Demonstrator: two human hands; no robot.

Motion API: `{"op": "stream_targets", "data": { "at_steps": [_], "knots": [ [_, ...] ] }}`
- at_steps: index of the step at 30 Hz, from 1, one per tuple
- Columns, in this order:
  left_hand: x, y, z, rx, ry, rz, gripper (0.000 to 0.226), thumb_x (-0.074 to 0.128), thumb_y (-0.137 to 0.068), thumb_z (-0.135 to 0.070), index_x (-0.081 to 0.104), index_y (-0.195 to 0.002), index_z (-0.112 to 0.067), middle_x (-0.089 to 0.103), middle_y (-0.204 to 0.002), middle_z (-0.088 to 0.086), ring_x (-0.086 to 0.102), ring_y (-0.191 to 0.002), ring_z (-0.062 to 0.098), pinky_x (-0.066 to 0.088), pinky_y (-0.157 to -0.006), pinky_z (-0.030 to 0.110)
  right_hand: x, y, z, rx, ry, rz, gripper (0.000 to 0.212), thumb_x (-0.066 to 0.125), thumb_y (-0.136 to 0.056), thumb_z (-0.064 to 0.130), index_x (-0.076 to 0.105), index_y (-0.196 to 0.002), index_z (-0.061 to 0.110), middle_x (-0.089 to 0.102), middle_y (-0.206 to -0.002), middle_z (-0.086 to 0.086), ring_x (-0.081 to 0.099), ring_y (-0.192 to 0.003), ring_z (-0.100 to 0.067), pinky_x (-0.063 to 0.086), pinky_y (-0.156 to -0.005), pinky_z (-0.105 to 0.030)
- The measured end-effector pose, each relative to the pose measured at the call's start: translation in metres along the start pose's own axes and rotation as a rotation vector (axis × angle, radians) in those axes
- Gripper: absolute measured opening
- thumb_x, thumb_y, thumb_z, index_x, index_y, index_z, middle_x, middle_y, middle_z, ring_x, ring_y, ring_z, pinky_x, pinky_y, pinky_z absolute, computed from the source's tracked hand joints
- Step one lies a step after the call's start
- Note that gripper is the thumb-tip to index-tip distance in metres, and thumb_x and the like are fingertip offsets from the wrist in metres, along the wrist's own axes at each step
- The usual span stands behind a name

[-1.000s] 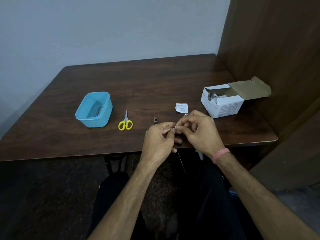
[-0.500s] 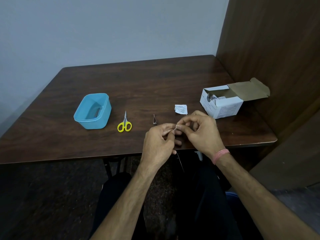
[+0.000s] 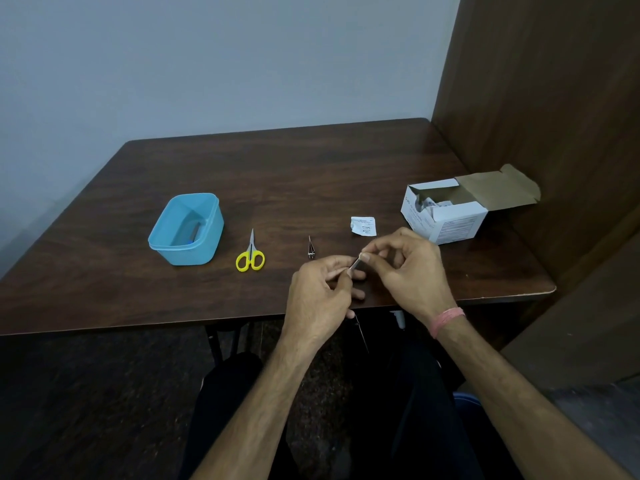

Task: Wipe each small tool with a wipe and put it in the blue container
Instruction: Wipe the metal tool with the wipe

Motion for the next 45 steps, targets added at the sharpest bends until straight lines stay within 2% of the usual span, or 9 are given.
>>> {"op": "stream_targets", "data": {
  "at_steps": [11,19,24,31,34,37,39,43,45],
  "knots": [
    [0.003,0.001,0.003,0.005,0.0,-0.038,0.029,0.059,-0.111,-0.006,0.079,-0.124,-0.022,0.085,-0.101,-0.008,0.084,-0.079,0.013,0.062,-0.052,0.029,-0.004,-0.003,-0.003,0.088,-0.041,-0.139,0.011,0.092,-0.088,0.015,0.086,-0.089,0.024,0.067,-0.085,0.005,0.058,-0.066,0.0,0.044,-0.065,-0.01],
    [0.003,0.003,0.002,0.004,0.006,-0.036,0.029,0.059,-0.11,-0.005,0.079,-0.119,-0.025,0.085,-0.099,-0.008,0.084,-0.079,0.013,0.064,-0.052,0.031,-0.003,-0.008,-0.008,0.158,-0.066,-0.196,0.011,0.092,-0.089,0.022,0.084,-0.086,0.028,0.065,-0.085,0.007,0.053,-0.061,-0.006,0.043,-0.066,-0.017],
    [0.003,0.003,0.001,-0.024,0.048,-0.066,0.026,0.06,-0.109,-0.006,0.079,-0.125,-0.015,0.085,-0.1,-0.005,0.084,-0.078,0.015,0.062,-0.048,0.029,-0.003,-0.006,-0.009,0.138,-0.084,-0.185,0.009,0.088,-0.093,0.024,0.081,-0.091,0.029,0.064,-0.092,0.004,0.051,-0.063,-0.005,0.046,-0.068,-0.016],
    [0.002,0.001,-0.001,-0.038,0.061,-0.031,0.025,0.062,-0.109,-0.008,0.077,-0.127,-0.015,0.086,-0.1,-0.006,0.084,-0.078,0.016,0.06,-0.048,0.028,0.001,-0.006,-0.01,0.075,-0.079,-0.106,0.013,0.087,-0.095,0.023,0.078,-0.093,0.031,0.068,-0.096,0.009,0.056,-0.067,-0.007,0.046,-0.069,-0.014],
    [0.0,0.0,-0.001,-0.058,0.075,0.002,0.026,0.058,-0.111,-0.007,0.076,-0.128,-0.015,0.086,-0.1,-0.005,0.084,-0.079,0.017,0.06,-0.048,0.028,0.001,-0.007,-0.012,0.118,-0.134,-0.113,0.009,0.085,-0.096,0.027,0.078,-0.096,0.032,0.074,-0.097,0.011,0.066,-0.075,-0.012,0.057,-0.074,-0.028],
    [-0.001,-0.001,-0.001,-0.08,0.103,0.023,0.027,0.055,-0.113,-0.007,0.075,-0.128,-0.015,0.086,-0.1,-0.003,0.084,-0.08,0.019,0.06,-0.049,0.028,0.0,-0.008,-0.013,0.127,-0.15,-0.145,0.008,0.082,-0.1,0.027,0.076,-0.099,0.033,0.075,-0.102,0.016,0.072,-0.095,-0.01,0.064,-0.088,-0.042],
    [-0.001,-0.001,-0.001,-0.084,0.123,0.041,0.027,0.054,-0.114,-0.007,0.075,-0.127,-0.016,0.086,-0.101,-0.002,0.084,-0.081,0.02,0.06,-0.049,0.028,-0.001,-0.008,-0.013,0.126,-0.179,-0.144,0.008,0.079,-0.102,0.025,0.074,-0.101,0.032,0.074,-0.104,0.019,0.071,-0.103,-0.008,0.065,-0.087,-0.047],
    [-0.002,-0.001,0.0,-0.1,0.166,0.046,0.027,0.052,-0.113,-0.006,0.075,-0.123,-0.016,0.086,-0.1,0.003,0.082,-0.079,0.017,0.06,-0.049,0.028,-0.002,-0.01,-0.013,0.166,-0.265,-0.058,0.009,0.073,-0.106,0.019,0.072,-0.105,0.029,0.076,-0.102,0.007,0.074,-0.075,-0.008,0.06,-0.067,-0.034],
    [-0.001,-0.001,0.0,-0.101,0.184,0.041,0.027,0.052,-0.113,-0.005,0.075,-0.123,-0.015,0.085,-0.1,0.004,0.081,-0.078,0.016,0.06,-0.048,0.028,-0.004,-0.009,-0.014,0.179,-0.272,-0.061,0.01,0.073,-0.107,0.02,0.074,-0.106,0.029,0.078,-0.102,0.008,0.071,-0.07,-0.007,0.056,-0.063,-0.026]
  ]
}}
Point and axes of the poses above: each hand's wrist, its own y-axis away from the middle knuckle, its own x-axis out of the palm, z = x × y, the point moved 1 cm from there along -y, towards the middle knuckle
